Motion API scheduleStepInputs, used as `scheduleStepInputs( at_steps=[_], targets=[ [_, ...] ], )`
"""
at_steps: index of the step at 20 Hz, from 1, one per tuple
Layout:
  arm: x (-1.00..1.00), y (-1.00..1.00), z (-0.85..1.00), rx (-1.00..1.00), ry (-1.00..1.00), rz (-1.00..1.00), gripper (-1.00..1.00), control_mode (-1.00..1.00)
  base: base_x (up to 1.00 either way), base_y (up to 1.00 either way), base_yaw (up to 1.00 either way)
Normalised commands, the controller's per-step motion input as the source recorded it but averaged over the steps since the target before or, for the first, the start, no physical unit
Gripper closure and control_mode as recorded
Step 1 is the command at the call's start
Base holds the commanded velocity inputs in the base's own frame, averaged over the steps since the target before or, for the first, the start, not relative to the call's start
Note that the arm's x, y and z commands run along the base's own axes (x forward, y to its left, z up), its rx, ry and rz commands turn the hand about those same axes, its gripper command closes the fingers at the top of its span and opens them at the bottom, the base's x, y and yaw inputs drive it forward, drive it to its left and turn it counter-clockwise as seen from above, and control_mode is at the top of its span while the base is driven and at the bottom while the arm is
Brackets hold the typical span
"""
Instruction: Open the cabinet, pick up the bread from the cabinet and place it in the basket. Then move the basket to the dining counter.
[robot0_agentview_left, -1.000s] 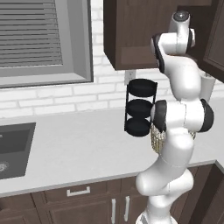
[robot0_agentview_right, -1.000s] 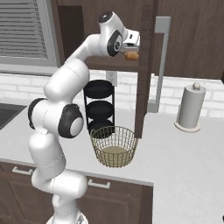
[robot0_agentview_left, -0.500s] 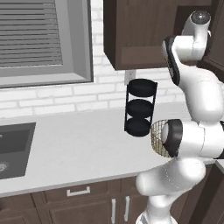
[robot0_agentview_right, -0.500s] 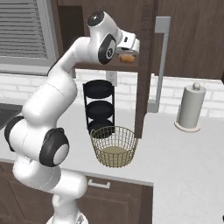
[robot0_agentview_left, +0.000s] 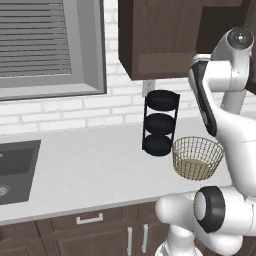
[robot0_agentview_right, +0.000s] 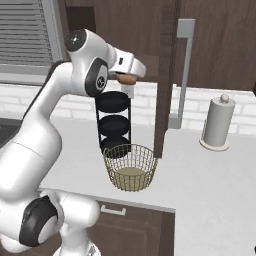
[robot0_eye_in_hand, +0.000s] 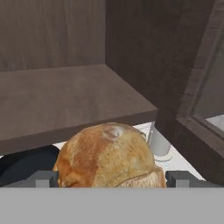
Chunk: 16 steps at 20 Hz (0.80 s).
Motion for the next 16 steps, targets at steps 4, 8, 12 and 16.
scheduleStepInputs(
  at_steps=[4, 8, 12, 16],
  targets=[
    [-1.00, 0.35, 0.00, 0.00, 0.04, 0.00, 1.00, -1.00, 0.00, 0.00, 0.00],
    [-1.00, 0.34, -0.08, 0.00, 0.06, 0.00, 1.00, -1.00, 0.00, 0.00, 0.00],
    [-0.89, 0.11, -0.23, 0.00, 0.17, 0.00, 1.00, -1.00, 0.00, 0.00, 0.00],
    [-0.24, 0.00, -0.28, 0.02, 0.27, -0.02, 1.00, -1.00, 0.00, 0.00, 0.00]
  ],
)
